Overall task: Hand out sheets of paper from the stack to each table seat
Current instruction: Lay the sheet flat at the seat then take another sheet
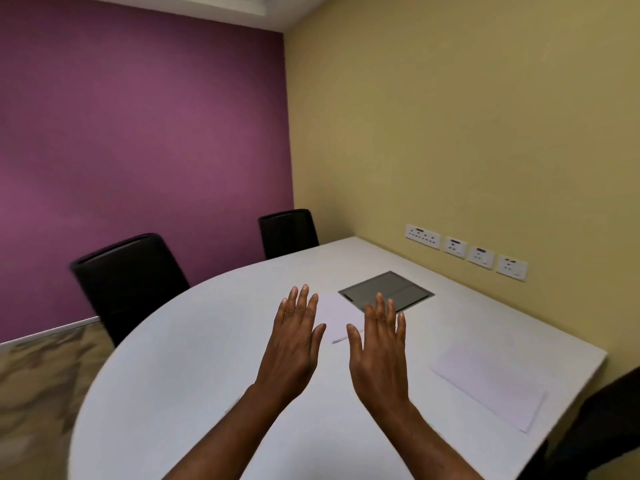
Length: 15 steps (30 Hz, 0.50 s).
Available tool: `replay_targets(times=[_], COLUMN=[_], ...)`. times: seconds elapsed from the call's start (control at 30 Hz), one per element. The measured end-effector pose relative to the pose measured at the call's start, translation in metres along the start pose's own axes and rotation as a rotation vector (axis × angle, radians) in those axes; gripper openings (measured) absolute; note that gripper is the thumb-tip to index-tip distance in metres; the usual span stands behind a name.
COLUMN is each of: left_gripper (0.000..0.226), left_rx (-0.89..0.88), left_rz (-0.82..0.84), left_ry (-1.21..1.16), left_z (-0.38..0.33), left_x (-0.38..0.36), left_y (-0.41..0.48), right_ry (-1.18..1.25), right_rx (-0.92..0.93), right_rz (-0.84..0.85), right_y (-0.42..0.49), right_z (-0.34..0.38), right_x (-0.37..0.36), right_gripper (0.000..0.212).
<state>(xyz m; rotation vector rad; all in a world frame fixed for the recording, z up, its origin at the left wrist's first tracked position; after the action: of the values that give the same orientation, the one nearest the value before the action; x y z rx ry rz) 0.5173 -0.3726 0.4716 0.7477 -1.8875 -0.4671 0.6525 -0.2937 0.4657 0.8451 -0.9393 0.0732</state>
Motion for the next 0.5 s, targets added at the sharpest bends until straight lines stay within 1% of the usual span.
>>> replay_targets(times=[0.3,0.4,0.5], left_gripper=[0.058,0.058,0.058], left_rx=[-0.007,0.015,0.029], left_rz=[-0.048,-0.066,-0.090], left_ry=[0.077,0.083,0.074], left_z=[0.082,0.108,0.131], left_x=[0.159,0.196,0.222], left_y=[-0.075,-0.088,-0.095], right_ry=[0.009,0.002,-0.024], right_rx=[0.018,0.035,0.044], right_rz=[-0.011,-0.008,0.004], right_y=[-0.056,-0.064,-0.063], right_z=[0.183,0.226,0.253], right_x=[0.006,0.001,-0.008], right_gripper=[0.064,0.061,0.061])
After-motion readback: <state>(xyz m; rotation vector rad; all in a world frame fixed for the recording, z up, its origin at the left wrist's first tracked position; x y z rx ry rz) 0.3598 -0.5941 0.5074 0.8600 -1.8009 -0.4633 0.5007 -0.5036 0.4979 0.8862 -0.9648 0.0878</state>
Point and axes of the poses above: each hand's wrist, its own y-axis towards the middle knuckle, its own x-axis out of the back of the hand, z = x × y, the point moved 9 cm from there along y, towards the middle knuckle, and after that the axes turned 11 degrees about -y, right-handed, at the moved point
